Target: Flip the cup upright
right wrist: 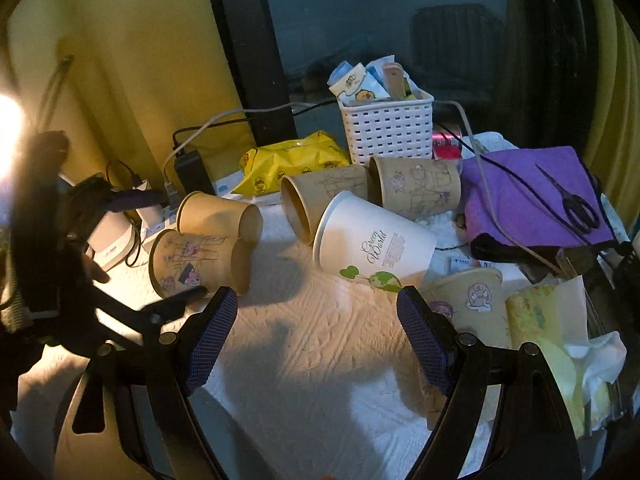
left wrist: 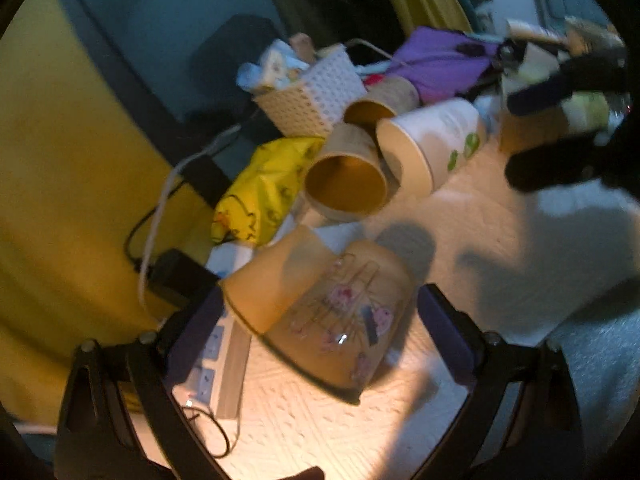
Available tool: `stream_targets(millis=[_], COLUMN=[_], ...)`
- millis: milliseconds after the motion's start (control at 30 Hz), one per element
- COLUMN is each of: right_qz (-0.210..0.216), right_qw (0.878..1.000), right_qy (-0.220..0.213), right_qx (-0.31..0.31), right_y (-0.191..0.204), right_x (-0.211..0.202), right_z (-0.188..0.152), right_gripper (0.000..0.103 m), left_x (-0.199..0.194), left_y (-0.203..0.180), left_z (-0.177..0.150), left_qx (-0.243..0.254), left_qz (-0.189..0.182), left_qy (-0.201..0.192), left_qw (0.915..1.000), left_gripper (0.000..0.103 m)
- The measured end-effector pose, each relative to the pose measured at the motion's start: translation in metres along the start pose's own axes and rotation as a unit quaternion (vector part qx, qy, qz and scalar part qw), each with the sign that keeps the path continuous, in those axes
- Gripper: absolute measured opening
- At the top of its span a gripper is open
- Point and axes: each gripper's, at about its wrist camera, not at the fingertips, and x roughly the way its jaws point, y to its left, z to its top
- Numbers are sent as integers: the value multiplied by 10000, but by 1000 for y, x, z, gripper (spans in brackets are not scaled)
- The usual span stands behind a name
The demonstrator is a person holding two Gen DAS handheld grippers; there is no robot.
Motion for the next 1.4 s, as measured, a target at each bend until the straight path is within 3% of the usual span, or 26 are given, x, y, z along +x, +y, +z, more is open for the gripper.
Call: stream_targets(millis=[167,233,267,433,633,900,1200,1400], right_qz=[81,84,83,69,17,160,185,182], right_qw=[10000,10000,10000,10000,10000,9993,9992,9994], right_qy=[2,22,34,31,13,-88,-26,219], right_qx=[3,-8,-14,-25,-42,-340,-350,-208], right_y=[1,1,1,2,2,13,28,31], right_x=[0,1,1,-2,-15,-54,-89,-76], right_z=[-1,-2,-2,-2,-6,-24,-62,-83], right_gripper=[85,85,85,85,85,85,85,85], left_x=[16,19,23,24,8,-52,-140,-167], left_y=[-8,-10,-11,-15,-12,-28,-100,-129], left_z=[-1,-3,-3,-5,-7,-16,-34,-54], left_qx=[479,549,582,668,270,-201,57,50], left_qz=[-181,-226,-266,-256,-685,-1333,-1805,-1906], left_qy=[169,259,339,376,347,104,-273,-366], left_qw=[9985,9979,9974,9967,9967,9908,9832,9810], left_gripper=[98,88,74,72,70,70,68,68])
